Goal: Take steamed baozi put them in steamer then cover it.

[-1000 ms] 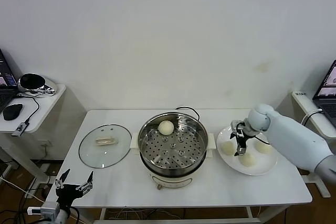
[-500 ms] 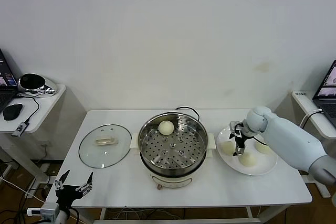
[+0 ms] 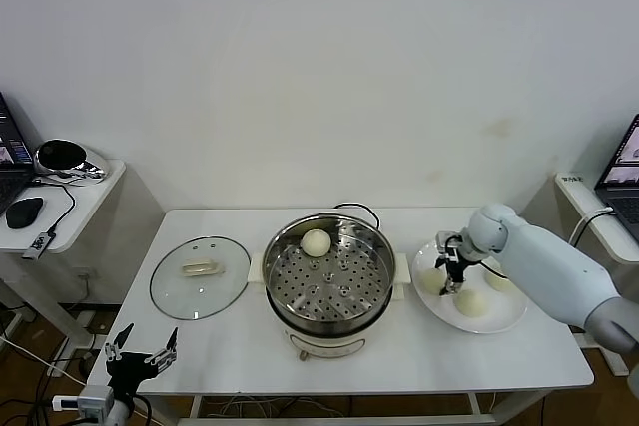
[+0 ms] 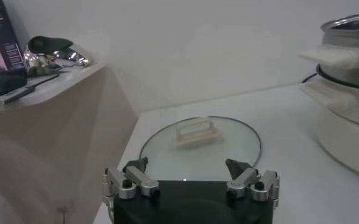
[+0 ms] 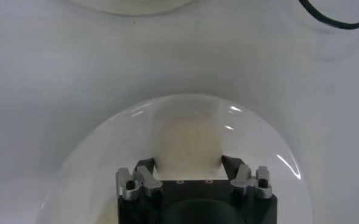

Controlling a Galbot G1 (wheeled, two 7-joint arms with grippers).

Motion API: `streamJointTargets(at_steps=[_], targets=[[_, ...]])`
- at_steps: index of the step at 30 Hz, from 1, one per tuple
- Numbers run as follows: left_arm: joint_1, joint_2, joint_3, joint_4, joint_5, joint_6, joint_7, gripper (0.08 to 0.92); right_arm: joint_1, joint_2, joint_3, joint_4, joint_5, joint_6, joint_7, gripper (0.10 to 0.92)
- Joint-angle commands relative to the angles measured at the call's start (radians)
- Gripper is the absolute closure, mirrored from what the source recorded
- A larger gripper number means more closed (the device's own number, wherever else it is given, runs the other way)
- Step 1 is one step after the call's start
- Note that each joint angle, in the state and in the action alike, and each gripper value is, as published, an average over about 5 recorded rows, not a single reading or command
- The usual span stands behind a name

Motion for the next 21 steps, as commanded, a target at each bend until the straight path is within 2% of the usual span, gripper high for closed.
streamJointTargets(at_steps=[1,10,17,21], targets=[[0.002,-0.002,0.002,-0.004,0.002,0.0,0.0,0.177,0.002,-0.003,0.002,0.0,0.011,-0.003,0.0,0.39],[0.005,0.0,0.006,-0.014,0.002,-0.001,-0.001,0.177,0.038,-0.061,-0.014,0.089,0.088,-0.04,-0.013,0.441],[-0.004,-0.003,0.017,-0.021,0.007,0.0,-0.005,0.177,0.239,-0.236,-0.149,0.315,0.219,-0.111,-0.042,0.456],[-0.009,-0.001,0.019,-0.026,0.008,-0.001,-0.005,0.177,0.462,-0.318,-0.324,0.444,0.345,-0.144,-0.059,0.457]])
